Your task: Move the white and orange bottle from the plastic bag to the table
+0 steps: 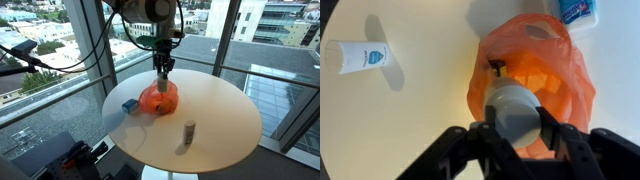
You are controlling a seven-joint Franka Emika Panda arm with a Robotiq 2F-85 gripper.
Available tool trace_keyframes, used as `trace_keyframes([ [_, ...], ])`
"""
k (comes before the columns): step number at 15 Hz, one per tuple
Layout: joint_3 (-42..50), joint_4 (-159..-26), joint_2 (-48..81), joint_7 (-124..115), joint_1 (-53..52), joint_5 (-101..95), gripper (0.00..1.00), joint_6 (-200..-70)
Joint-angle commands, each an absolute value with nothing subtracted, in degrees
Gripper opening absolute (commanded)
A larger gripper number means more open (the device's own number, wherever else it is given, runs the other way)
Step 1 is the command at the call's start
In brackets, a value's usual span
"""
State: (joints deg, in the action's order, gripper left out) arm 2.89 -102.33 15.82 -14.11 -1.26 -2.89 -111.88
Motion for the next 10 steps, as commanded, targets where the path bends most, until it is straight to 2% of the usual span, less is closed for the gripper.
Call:
trace_keyframes([
  [1,4.5,-102.3,14.9,-13.5,1.8,-1.4,0.2,-110.6],
  [10,7.2,-105.6,16.9,-12.2,6.8,0.9,0.2,-113.2],
])
